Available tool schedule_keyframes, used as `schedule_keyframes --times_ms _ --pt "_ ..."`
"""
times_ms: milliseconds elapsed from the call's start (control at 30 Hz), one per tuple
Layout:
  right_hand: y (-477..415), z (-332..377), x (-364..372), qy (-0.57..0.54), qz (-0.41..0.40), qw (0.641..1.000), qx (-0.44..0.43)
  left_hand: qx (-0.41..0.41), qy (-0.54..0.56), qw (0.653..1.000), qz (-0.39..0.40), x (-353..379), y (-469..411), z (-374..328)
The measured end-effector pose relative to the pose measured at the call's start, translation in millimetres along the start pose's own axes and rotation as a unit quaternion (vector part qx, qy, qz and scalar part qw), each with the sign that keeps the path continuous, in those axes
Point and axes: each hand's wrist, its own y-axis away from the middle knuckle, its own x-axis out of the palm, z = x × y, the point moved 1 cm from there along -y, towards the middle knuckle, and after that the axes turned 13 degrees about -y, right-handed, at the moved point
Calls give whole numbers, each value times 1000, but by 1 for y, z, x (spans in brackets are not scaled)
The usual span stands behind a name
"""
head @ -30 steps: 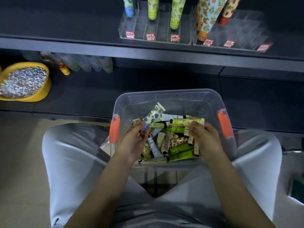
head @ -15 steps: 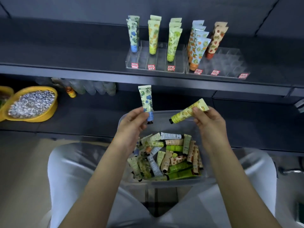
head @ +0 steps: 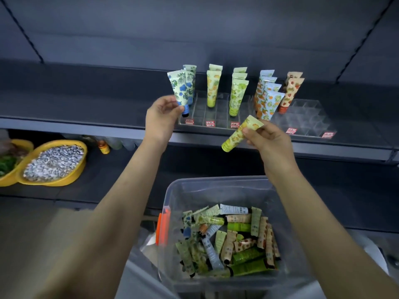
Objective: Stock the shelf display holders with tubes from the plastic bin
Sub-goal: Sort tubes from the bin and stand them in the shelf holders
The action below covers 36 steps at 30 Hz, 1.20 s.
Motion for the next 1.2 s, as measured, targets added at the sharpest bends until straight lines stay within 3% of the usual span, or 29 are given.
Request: schedule_keyframes --times_ms 300,567,967,1200 --pt "-54 12 44 119 -11 986 -112 6 -59 998 10 15 -54 30" --pt "-92 2 73 273 4 944 -183 37 -70 996 50 19 -72 45" --pt "-111 -19 86 351 -38 912 -209 64 -120 990 42 20 -73 52" --pt "-112 -24 94 369 -46 910 -185 25 -111 992 60 16 -77 52"
